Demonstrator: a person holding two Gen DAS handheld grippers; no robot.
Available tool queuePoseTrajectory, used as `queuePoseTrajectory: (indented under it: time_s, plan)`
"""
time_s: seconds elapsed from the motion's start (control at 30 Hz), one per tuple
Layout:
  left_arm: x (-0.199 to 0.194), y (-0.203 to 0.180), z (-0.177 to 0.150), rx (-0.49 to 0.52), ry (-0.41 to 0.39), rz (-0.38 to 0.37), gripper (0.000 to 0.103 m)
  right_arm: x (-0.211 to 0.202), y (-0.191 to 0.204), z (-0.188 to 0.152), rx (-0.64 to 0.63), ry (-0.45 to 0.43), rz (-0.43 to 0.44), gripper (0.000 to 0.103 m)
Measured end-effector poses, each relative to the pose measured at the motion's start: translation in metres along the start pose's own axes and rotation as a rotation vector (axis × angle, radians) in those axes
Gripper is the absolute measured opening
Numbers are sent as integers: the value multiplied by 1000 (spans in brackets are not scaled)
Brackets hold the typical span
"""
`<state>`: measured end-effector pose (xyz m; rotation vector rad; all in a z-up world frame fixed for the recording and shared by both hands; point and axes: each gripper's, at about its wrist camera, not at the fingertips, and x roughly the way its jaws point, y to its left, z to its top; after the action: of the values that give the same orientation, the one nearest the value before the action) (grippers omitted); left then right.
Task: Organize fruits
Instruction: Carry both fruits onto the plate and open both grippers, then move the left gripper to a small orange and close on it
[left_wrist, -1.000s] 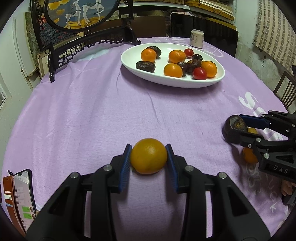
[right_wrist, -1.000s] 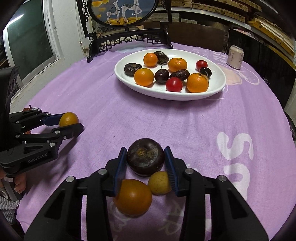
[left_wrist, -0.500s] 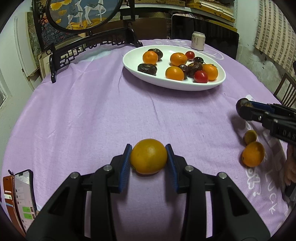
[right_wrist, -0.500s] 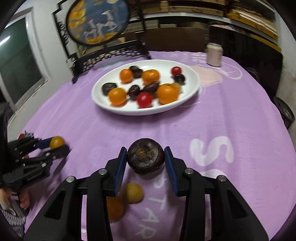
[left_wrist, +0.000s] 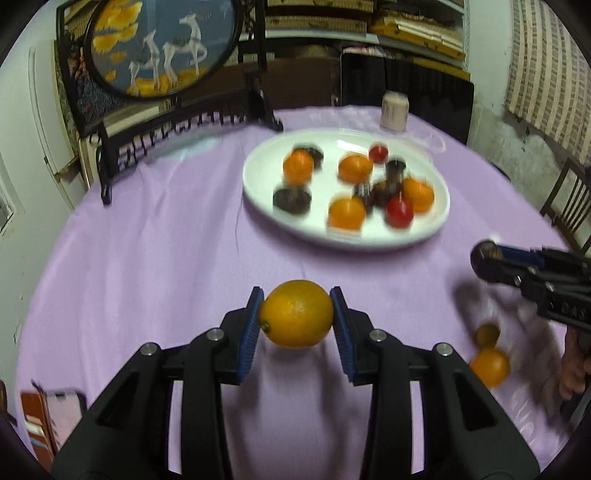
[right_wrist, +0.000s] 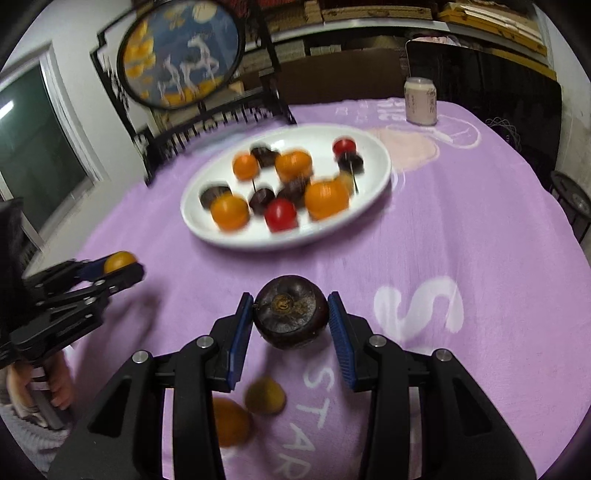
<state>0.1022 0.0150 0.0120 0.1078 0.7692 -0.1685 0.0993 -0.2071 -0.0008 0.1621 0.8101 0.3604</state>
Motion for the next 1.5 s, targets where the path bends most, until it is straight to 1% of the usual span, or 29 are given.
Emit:
queuePoseTrajectory:
  time_s: [0.1, 0.2, 0.33, 0.37, 0.4, 0.53, 0.7, 0.77, 0.83, 1.0, 1.2, 1.37, 1.5]
  plan:
    - [8, -4, 32, 7, -23, -1, 37, -3, -2, 27, 13, -17, 12, 41]
    - [25, -8, 58, 2, -33, -9, 37, 1, -7, 55, 20, -35, -13, 41]
    - [52, -12, 82, -20, -24, -28, 37, 31, -30, 85, 106, -6, -2, 41]
    - [60, -12, 87, -28, -17, -32, 37, 36, -33, 88, 121, -2, -2, 41]
    - [67, -12, 90, -34, -10, -36, 37, 46, -39, 94, 143, 4, -5, 41]
    - [90, -11, 99, -52, 8, -46, 37, 71, -45, 103, 166, 23, -14, 41]
    - [107, -11, 102, -63, 22, -50, 38, 90, -45, 112, 166, 27, -2, 42]
    - [111, -12, 101, -55, 27, -56, 47, 94, -47, 113, 176, 30, 13, 43]
    - [111, -14, 100, -46, 22, -41, 53, 95, -50, 112, 199, 25, 41, 60]
    - [105, -12, 99, -54, 11, -45, 54, 80, -54, 109, 192, -16, 39, 60]
    - [88, -12, 90, -38, -10, -24, 62, 65, -53, 101, 193, -24, 48, 60]
    - [67, -11, 77, -41, -32, -33, 66, 47, -46, 84, 172, -31, 49, 60]
    - [49, -19, 62, -13, -45, -54, 68, 30, -39, 64, 144, -47, 38, 60]
